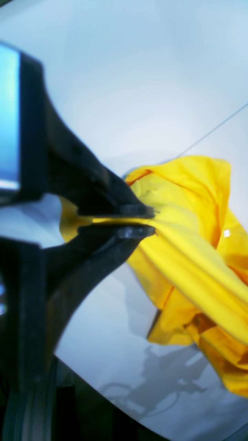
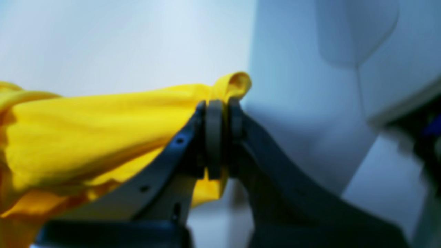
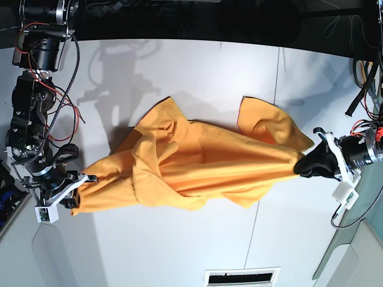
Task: Layout the t-shirt on the table in an organized manner, then fold the t-shirt properly
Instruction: 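Lift and pull the shirt apart, stretching it between both grippers, then lower the shirt and regrasp its fabric with the right gripper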
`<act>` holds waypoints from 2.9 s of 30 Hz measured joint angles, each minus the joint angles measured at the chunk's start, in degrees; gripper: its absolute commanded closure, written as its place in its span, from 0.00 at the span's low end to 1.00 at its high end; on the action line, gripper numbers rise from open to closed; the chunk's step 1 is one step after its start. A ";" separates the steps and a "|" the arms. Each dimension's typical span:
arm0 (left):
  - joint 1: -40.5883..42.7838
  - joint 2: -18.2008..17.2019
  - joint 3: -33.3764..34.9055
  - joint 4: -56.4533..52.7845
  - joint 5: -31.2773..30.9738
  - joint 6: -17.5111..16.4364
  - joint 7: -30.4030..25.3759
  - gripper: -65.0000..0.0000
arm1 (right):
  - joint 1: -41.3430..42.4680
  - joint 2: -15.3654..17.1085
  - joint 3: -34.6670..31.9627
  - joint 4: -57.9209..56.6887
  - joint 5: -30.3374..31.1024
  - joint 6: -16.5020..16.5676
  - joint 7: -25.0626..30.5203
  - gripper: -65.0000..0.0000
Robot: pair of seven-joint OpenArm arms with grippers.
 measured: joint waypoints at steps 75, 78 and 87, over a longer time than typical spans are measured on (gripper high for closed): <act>13.86 7.96 -0.04 3.80 3.52 0.04 -2.58 0.94 | 2.12 -6.82 -35.63 0.02 -18.99 -12.28 -3.50 0.72; 13.86 7.96 -0.04 3.80 3.54 0.04 -2.60 0.90 | 1.18 -6.84 -35.63 0.02 -18.80 -15.15 -3.45 0.62; 13.86 7.96 -0.04 3.80 3.50 0.04 -2.64 0.90 | 0.94 -6.82 -35.63 -3.10 -19.10 -17.18 -0.07 0.66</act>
